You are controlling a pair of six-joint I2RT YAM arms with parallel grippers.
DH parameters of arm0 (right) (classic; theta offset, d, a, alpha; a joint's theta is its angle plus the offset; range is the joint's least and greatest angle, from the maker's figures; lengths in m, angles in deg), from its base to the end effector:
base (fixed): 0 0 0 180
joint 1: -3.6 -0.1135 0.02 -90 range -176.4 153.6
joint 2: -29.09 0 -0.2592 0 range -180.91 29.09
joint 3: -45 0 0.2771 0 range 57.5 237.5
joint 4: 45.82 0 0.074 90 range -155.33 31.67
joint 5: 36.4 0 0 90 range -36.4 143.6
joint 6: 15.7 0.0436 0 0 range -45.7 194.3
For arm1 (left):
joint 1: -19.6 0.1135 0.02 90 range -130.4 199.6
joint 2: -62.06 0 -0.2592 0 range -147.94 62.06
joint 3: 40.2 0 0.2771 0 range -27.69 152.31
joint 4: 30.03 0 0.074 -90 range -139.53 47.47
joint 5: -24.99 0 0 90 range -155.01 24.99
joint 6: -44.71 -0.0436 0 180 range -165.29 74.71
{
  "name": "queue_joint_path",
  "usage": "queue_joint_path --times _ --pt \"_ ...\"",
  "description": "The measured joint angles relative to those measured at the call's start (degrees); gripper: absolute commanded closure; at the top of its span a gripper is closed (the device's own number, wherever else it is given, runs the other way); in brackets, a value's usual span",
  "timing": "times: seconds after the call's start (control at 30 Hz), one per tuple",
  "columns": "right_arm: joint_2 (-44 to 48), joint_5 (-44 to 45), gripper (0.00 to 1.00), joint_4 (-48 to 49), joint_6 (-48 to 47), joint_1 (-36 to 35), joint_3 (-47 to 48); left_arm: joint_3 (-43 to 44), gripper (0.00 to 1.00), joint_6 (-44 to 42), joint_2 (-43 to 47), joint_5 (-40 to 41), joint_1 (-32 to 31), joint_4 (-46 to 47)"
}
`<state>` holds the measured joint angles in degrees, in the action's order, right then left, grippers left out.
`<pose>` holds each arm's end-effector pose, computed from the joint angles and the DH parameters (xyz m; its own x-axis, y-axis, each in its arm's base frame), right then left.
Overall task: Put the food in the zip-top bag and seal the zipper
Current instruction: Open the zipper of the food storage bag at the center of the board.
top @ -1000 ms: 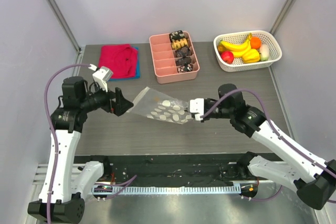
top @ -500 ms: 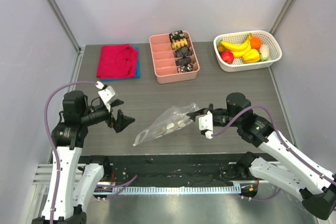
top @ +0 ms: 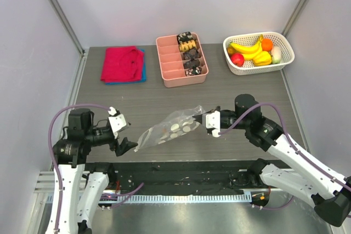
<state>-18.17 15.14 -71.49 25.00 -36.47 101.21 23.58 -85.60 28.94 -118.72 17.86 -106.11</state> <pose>0.1520 0.1633 0.3159 0.5842 -0.2844 -0.7602 -0.7929 0.0003 -0.6094 0.1102 -0.0385 0.3253 -0.1654 0.3881 -0.9066 0.9055 0.4240 0.0163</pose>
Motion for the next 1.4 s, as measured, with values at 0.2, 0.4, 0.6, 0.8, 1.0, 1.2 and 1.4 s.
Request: queue_joint_path --times 0.2,0.4,0.6,0.8,1.0,1.2,1.4 --pt "-0.7 -0.1 0.99 0.5 0.5 0.0 1.0 -2.3 0.27 0.4 0.0 -0.4 0.0 1.2" --pt "-1.5 -0.5 0.99 1.8 1.2 0.0 1.6 -3.7 0.39 4.3 -0.5 -2.1 0.0 5.2" --pt "-2.4 -0.8 0.99 4.0 1.7 0.0 1.5 -4.7 1.00 10.1 -0.5 -3.0 0.0 10.2" --pt "-7.3 1.0 0.27 13.5 9.4 0.0 1.4 -4.5 1.00 21.1 -1.0 -1.2 0.0 14.7" --pt "-17.4 11.4 0.00 16.9 26.3 0.0 7.6 2.7 1.00 37.0 -4.7 13.2 0.0 15.3" --pt "-20.5 20.3 0.07 6.8 41.7 0.0 22.3 15.1 0.99 40.3 -8.8 31.7 0.0 7.5" --pt "-20.2 18.8 0.12 4.7 58.9 0.0 23.1 14.9 1.00 40.8 -8.0 41.7 0.0 2.6"
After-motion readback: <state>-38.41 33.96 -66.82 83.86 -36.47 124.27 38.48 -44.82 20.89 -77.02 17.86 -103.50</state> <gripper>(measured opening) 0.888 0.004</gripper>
